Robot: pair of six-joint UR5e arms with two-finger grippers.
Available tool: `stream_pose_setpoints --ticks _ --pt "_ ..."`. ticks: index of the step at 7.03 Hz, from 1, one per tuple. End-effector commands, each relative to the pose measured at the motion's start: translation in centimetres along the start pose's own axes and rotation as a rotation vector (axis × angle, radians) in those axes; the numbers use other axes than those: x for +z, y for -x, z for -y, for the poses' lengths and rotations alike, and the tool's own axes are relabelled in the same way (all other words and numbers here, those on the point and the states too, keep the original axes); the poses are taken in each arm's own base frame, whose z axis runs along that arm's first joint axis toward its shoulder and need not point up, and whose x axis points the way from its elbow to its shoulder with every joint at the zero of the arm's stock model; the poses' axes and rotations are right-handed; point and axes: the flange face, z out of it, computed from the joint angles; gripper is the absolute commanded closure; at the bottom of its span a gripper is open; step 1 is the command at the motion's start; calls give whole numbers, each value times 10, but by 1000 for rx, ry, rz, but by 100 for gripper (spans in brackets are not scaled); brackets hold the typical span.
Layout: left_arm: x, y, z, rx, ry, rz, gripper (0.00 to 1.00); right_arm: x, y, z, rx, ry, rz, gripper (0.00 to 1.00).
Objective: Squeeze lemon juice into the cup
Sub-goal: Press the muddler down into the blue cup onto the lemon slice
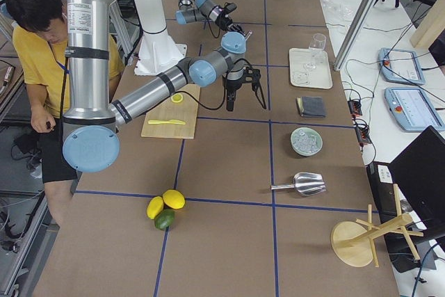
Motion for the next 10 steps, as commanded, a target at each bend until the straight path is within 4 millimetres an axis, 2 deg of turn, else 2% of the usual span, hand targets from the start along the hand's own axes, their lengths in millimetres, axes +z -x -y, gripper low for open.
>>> stream_pose_setpoints --ticks 1,2,3,5,6,8,9,10 --pt "-2 -5 -5 1 8 -6 100 -1 1 0 -1 -1 1 0" --pt "-3 -6 -3 -1 6 -10 100 0 0 0 -1 -1 1 0" --pt "-5 -15 9 -14 -7 -28 100 -1 1 0 -2 -2 2 0" --pt "-30 -32 59 79 -75 -81 100 -1 2 0 -3 -2 3 0" --pt "-34 -33 72 109 -76 -82 100 -2 2 0 -2 -3 4 0" --pt "-37 -19 129 172 13 -124 100 -2 1 0 0 -3 3 0" --pt "-37 -2 141 204 103 -154 100 -1 0 0 2 -2 1 0" --pt "-34 22 134 243 241 -154 100 0 -1 1 2 -2 -2 0"
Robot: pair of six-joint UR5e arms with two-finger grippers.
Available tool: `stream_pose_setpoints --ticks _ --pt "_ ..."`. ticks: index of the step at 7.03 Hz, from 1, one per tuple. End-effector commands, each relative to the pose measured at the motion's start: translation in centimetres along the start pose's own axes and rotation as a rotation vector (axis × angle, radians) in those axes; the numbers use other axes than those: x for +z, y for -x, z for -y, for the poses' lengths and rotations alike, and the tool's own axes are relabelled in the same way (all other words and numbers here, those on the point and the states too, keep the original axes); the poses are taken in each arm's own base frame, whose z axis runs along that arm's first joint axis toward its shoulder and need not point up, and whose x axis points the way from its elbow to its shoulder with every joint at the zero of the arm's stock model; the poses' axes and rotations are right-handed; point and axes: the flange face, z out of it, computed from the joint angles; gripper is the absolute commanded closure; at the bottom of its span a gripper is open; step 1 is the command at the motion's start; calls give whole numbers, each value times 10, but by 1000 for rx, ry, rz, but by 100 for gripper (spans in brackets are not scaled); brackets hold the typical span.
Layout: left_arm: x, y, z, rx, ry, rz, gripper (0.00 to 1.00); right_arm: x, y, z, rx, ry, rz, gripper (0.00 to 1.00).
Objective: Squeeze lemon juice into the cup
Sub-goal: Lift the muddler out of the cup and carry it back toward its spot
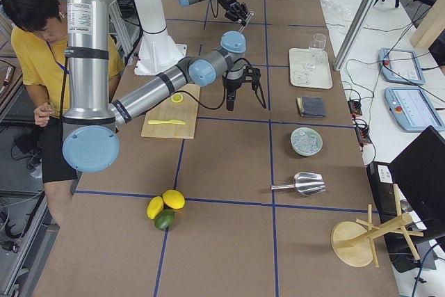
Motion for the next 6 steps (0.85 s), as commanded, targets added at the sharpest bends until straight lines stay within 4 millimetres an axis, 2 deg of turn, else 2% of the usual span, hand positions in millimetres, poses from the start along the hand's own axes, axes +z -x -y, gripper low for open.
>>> stream_pose_setpoints --ticks 1,2,4,5,6 --pt "4 50 -7 42 312 -36 100 3 -3 1 4 2 -7 0" --pt "4 76 -2 24 435 -58 100 3 -3 1 5 3 -8 0" --pt "-11 154 -19 -100 710 36 100 2 -3 0 4 3 -6 0" --pt "-21 198 -41 -233 791 138 100 2 -5 -1 6 5 -7 0" --pt "-47 230 -86 -288 894 154 100 5 -7 -1 8 8 -11 0"
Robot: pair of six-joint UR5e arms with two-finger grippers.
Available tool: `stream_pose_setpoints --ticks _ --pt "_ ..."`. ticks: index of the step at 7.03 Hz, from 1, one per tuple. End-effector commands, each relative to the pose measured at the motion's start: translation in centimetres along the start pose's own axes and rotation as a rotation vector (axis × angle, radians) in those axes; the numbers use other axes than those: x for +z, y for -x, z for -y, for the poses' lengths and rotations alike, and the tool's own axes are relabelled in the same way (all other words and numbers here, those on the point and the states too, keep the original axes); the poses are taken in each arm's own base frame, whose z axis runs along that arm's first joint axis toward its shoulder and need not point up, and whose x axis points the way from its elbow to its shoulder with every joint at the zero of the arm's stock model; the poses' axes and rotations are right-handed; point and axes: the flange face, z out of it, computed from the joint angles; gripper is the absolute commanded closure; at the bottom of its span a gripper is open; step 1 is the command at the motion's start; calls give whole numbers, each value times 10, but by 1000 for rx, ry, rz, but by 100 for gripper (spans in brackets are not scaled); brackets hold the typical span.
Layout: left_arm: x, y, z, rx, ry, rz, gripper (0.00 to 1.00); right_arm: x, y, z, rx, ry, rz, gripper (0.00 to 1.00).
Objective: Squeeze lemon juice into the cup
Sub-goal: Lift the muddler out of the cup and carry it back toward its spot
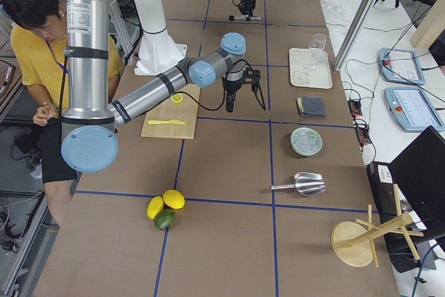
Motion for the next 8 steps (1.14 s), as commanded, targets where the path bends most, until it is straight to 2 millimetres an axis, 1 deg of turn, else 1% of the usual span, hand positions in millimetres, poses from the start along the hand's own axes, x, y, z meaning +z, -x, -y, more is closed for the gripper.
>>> stream_pose_setpoints --ticks 1,2,3,4,5,6,7,8 --pt "16 108 -74 -179 178 89 100 4 -7 -1 6 7 -10 0" --pt "11 148 -96 -250 231 94 100 0 -15 -1 9 -10 -3 0" --pt "14 186 -118 -323 283 112 100 -1 -24 -2 14 -19 -1 0" --pt "26 205 -133 -348 312 136 100 0 -25 -3 13 -22 2 0" --pt "43 212 -137 -403 339 153 100 0 -24 -3 11 -21 3 0" --pt "52 207 -126 -492 335 165 100 0 -25 -3 12 -21 2 0" --pt "63 211 -125 -520 343 178 100 0 -24 -3 11 -21 3 0" --pt "70 212 -121 -517 347 180 100 0 -25 -3 12 -21 2 0"
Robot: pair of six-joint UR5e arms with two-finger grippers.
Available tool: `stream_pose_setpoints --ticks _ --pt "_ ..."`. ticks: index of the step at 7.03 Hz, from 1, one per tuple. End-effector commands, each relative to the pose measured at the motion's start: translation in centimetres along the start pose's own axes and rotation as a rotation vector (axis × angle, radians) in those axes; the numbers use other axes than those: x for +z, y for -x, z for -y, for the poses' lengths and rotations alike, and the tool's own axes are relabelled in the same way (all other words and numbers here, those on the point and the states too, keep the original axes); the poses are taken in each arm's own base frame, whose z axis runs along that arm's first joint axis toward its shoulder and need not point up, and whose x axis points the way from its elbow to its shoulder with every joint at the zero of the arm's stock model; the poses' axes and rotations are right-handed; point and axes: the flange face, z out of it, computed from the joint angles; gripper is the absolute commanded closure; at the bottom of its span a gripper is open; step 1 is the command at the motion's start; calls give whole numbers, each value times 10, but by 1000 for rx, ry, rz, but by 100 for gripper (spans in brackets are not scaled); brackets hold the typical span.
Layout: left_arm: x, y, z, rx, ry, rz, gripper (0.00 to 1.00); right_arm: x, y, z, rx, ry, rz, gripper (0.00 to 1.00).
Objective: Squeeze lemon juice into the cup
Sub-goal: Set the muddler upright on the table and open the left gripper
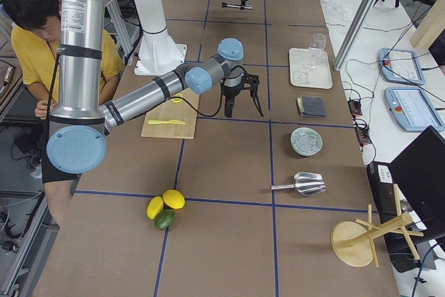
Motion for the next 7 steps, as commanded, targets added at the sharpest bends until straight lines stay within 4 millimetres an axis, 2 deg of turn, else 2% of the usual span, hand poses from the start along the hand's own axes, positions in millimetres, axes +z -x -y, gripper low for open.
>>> stream_pose_setpoints --ticks 1,4,7 --pt "13 -2 10 -23 11 12 100 0 0 0 0 0 0 0" --pt "21 -20 5 19 15 7 100 2 0 0 -1 2 -1 0" --pt "26 -24 2 30 19 10 100 2 0 1 -1 2 -1 0"
